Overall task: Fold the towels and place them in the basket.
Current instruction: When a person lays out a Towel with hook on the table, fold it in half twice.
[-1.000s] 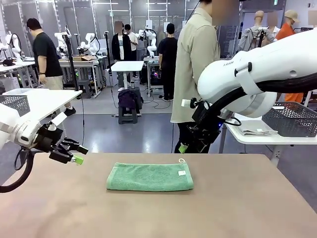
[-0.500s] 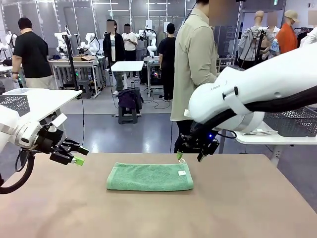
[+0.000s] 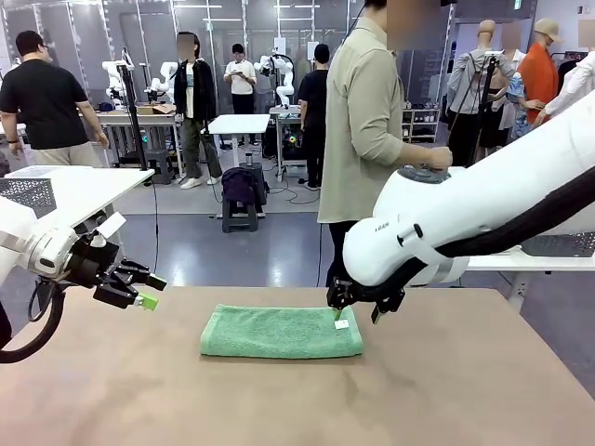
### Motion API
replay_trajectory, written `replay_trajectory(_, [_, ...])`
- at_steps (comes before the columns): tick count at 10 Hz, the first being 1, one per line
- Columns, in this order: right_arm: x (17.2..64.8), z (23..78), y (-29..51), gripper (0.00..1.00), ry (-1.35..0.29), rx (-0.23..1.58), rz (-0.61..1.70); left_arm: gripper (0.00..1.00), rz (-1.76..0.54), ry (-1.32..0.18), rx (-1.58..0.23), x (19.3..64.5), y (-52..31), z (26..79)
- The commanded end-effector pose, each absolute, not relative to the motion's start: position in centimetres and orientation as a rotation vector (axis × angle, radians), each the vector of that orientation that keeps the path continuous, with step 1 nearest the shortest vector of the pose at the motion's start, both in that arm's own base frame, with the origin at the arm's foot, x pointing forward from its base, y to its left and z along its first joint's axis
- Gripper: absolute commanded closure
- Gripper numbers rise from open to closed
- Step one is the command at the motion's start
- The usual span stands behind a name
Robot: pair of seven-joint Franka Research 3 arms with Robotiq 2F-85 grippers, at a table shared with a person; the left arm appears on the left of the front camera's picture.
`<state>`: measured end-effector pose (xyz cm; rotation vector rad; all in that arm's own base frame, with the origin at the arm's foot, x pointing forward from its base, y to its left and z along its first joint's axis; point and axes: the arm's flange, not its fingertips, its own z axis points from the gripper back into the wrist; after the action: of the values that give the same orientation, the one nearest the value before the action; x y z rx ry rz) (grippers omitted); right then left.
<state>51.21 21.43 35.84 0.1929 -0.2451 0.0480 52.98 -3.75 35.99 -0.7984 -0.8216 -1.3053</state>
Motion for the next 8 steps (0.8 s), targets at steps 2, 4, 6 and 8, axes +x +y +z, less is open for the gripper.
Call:
replay_trajectory(2, [53.4, 33.9, 23.2, 0.12, -0.290, 0.179, -0.051, 0.18, -1.307, -0.824, -0.797, 53.0, -3.7, 36.1])
replay_trajectory(4, [54.7, 32.5, 23.7, 0.12, -0.302, 0.155, -0.079, 0.18, -1.307, -0.824, -0.797, 53.0, -3.7, 36.1])
replay_trajectory(6, [55.5, 31.6, 24.2, 0.12, -0.308, 0.151, -0.102, 0.18, -1.307, -0.824, -0.797, 53.0, -3.7, 36.1])
replay_trajectory(8, [56.2, 31.0, 24.7, 0.12, -0.294, 0.132, -0.135, 0.18, -1.307, -0.824, -0.797, 53.0, -3.7, 36.1])
